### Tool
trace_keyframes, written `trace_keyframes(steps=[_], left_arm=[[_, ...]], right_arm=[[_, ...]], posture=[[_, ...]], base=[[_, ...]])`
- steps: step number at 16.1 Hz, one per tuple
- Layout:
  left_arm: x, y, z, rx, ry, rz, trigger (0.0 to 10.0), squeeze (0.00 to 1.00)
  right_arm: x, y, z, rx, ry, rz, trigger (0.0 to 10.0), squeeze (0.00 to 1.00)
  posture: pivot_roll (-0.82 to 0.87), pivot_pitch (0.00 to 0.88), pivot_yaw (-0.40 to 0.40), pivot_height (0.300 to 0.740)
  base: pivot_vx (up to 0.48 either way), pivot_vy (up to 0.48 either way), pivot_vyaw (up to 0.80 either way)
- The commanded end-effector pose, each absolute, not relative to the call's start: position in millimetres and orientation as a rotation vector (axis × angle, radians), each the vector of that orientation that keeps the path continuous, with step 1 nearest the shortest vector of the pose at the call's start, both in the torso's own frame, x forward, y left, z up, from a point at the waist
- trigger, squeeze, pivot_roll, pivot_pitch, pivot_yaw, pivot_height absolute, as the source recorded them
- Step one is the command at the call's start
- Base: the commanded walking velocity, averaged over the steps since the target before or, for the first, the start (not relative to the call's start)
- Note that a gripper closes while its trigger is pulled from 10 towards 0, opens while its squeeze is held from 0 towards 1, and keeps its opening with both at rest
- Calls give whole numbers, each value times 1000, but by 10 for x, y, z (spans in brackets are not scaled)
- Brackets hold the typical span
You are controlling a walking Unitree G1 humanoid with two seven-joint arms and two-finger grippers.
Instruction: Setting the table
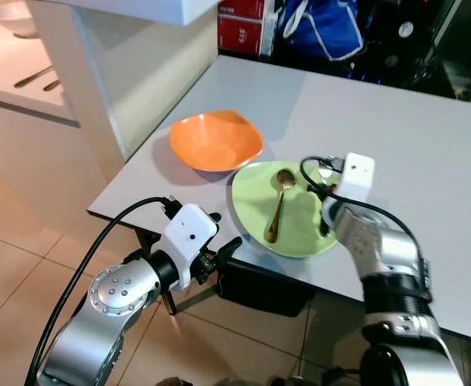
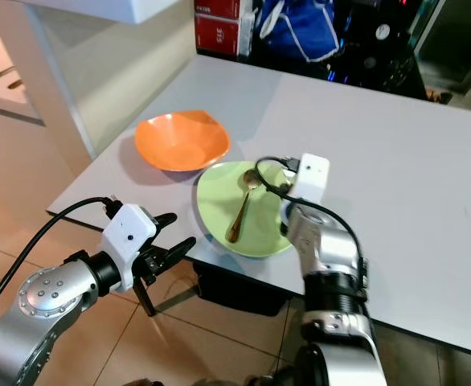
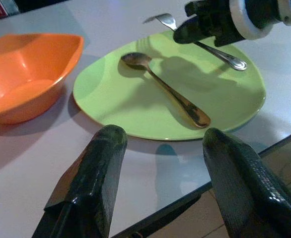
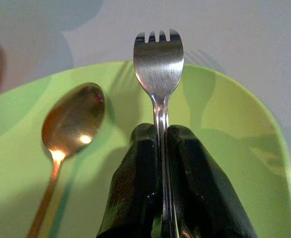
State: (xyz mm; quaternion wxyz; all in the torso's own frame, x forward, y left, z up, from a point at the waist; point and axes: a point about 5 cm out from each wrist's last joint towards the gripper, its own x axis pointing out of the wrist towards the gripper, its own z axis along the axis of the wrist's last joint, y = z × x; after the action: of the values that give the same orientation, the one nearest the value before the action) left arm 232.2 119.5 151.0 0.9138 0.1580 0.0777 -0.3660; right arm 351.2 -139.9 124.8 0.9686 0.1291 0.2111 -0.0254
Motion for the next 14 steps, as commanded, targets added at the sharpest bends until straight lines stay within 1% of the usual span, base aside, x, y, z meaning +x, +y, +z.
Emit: trace_keyframes(steps=[1,3,7,10,14], left_arm=[[2293,1210,1545,336,154,-754,10000,0],[2293,1244,1555,341,158,-742,10000,0],[2288,1255,1563,344,162,-734,10000,0],[2282,1234,1558,333,167,-745,10000,0],[2278,1231,1557,330,170,-756,10000,0]], right_arm=[[3536,-1389,1273,278,412,-61,10000,0],[3507,-1326,1314,267,405,-63,10000,0],[3412,-1285,1371,250,390,-69,10000,0],[3320,-1235,1264,235,437,-64,10000,0],[3284,-1170,1192,239,483,-41,10000,0]], posture=[[-4,90,-32,740],[-2,94,-34,740],[-4,94,-33,740],[-5,91,-33,740],[-4,86,-33,740]], base=[[0,0,0],[0,0,0],[0,0,0],[0,0,0],[0,0,0]])
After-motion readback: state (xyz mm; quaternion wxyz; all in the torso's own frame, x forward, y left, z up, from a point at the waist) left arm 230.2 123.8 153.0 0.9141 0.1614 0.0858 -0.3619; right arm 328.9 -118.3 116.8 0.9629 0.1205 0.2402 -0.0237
